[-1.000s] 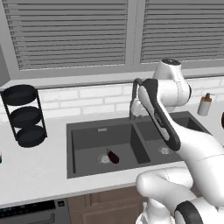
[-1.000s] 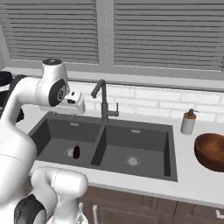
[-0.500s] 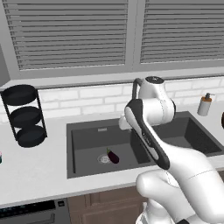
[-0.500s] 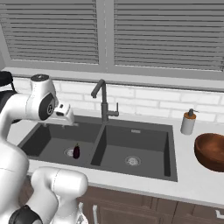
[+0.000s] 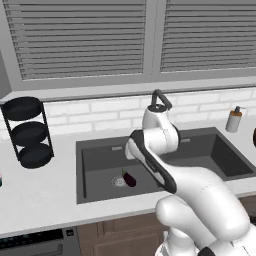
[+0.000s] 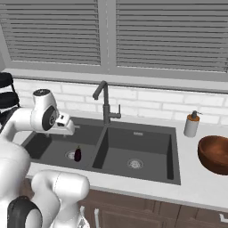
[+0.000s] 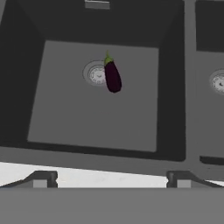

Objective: Pick the eggplant from the sink and place it in the bowl. Then pick the bowl and place it in the microwave. Then close the microwave door and press the start button.

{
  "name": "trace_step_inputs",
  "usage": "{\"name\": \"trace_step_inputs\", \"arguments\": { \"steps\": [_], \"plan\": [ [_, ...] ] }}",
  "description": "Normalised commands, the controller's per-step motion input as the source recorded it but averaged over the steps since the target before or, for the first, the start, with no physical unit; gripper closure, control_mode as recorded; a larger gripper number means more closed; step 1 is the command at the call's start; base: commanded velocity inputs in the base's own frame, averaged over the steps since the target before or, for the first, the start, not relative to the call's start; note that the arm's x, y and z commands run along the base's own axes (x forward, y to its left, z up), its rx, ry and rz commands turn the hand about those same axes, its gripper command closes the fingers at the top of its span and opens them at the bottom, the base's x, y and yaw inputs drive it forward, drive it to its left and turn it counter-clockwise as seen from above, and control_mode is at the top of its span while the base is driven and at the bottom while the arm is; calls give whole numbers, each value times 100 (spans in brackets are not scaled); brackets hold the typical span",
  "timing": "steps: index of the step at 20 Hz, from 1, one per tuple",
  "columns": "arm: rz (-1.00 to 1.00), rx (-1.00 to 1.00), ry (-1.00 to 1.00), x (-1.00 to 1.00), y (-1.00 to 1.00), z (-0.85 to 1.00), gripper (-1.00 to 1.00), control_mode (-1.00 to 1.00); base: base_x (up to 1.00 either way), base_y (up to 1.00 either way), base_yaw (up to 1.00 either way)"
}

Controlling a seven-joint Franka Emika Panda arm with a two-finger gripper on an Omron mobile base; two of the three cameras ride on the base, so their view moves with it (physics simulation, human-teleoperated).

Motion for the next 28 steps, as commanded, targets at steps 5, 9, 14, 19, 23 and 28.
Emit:
{"name": "trace_step_inputs", "arguments": {
  "steps": [5, 9, 14, 19, 23, 28],
  "plan": [
    [0, 0, 7, 56, 2, -67, -100, -100, 0, 0, 0],
    [0, -1, 10, 49, 7, -46, -100, -100, 0, 0, 0],
    [0, -5, 12, 55, 25, -43, -100, -100, 0, 0, 0],
    [0, -5, 12, 48, 22, -24, -100, -100, 0, 0, 0],
    [0, 0, 22, 52, 0, -19, -100, -100, 0, 0, 0],
    [1, 0, 3, 26, -2, -32, -100, -100, 0, 0, 0]
  ]
}}
